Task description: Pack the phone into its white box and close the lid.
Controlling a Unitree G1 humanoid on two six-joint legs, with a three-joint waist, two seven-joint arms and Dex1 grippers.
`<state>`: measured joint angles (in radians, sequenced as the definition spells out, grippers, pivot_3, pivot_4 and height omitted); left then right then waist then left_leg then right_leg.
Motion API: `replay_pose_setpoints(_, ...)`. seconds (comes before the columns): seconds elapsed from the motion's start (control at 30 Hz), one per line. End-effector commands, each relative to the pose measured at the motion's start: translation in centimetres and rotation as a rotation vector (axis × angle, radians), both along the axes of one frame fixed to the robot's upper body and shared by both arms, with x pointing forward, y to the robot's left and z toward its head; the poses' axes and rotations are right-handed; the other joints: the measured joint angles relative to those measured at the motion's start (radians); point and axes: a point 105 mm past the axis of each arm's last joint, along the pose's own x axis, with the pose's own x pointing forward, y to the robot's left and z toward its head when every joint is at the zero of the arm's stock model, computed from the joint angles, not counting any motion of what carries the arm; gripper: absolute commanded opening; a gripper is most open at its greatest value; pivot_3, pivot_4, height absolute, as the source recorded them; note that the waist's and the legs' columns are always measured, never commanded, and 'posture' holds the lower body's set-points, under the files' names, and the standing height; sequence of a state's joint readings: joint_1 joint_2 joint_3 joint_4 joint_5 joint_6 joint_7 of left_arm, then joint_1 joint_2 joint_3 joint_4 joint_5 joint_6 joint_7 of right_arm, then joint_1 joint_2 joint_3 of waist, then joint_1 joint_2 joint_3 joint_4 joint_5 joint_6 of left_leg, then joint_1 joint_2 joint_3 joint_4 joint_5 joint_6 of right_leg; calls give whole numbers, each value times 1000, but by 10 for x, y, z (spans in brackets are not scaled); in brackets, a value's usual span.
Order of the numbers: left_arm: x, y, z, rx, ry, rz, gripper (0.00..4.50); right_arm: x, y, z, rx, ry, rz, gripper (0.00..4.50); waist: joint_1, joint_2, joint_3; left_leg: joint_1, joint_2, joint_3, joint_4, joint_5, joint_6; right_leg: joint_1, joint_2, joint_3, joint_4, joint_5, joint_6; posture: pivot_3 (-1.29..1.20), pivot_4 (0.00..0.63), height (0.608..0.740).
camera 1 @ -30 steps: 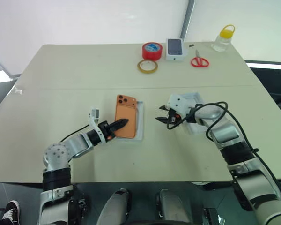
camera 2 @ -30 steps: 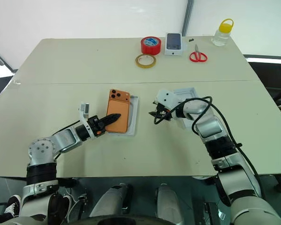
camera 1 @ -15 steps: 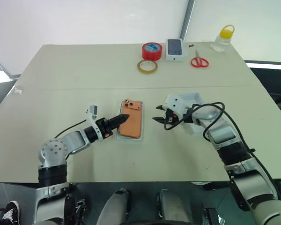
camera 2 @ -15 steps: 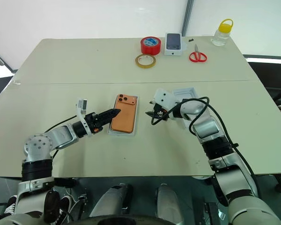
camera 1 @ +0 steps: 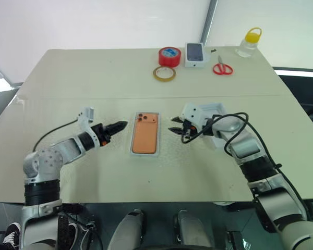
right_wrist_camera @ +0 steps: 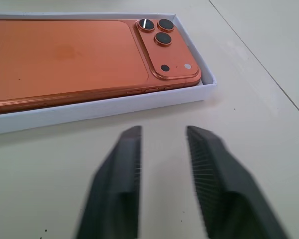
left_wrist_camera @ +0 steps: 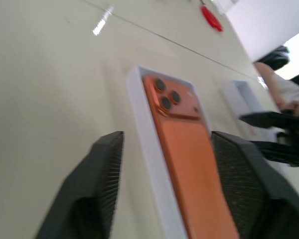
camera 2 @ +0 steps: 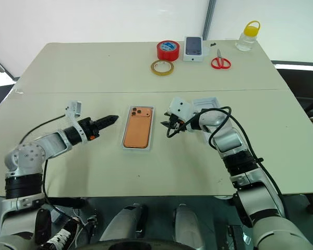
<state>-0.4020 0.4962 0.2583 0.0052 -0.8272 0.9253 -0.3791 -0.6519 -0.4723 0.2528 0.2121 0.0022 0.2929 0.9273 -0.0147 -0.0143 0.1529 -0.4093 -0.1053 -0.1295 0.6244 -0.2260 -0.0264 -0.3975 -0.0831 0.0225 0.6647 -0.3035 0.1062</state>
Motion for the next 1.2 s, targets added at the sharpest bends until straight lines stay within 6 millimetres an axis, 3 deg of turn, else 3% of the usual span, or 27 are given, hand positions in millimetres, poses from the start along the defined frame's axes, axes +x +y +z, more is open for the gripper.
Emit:
replay_pose_setpoints(0.03,9,6,16,115,-161,35,752,-1,8,4,-3,-46,20,0,2,0,0,0,0,0,0,0,0,0,0,0,0,0,0,0,150,740)
replay_pose_setpoints(0.07,9,3,9,186,-172,15,184,-2,9,1,-21,-53,25,0,2,0,0,0,0,0,-1,0,0,0,0,0,0,0,0,0,150,740)
replay_pose_setpoints(0.1,8,-1,1,250,-173,-12,85,-3,10,-3,-35,-57,30,0,2,0,0,0,0,0,-1,0,0,0,0,0,0,0,0,0,150,740)
replay_pose_setpoints(0.27,4,-19,-38,415,-114,-112,85,-10,18,-14,-98,-76,66,0,2,0,0,0,0,0,-1,0,0,0,0,0,0,0,0,0,150,740)
replay_pose_setpoints(0.47,0,-60,-58,419,-67,-254,85,-9,19,-16,-133,-108,72,0,8,1,0,0,-1,-1,-1,-2,4,1,0,-1,0,0,0,0,150,740)
replay_pose_setpoints(0.67,-2,-96,-61,366,-60,-348,85,-4,15,-12,-132,-125,51,0,12,1,0,0,-1,-1,0,-2,4,1,-1,-1,-1,0,0,0,150,740)
replay_pose_setpoints(1.0,11,-187,-38,262,-146,-504,85,13,-37,-10,-219,-140,-53,0,49,0,0,0,-5,-3,4,-2,3,6,-4,-6,-3,-1,1,0,150,740)
replay_pose_setpoints(1.2,11,-216,-32,255,-180,-582,85,7,-58,-15,-258,-114,-77,0,51,0,0,0,-4,-2,4,-2,3,6,-4,-6,-4,-1,2,0,150,740)
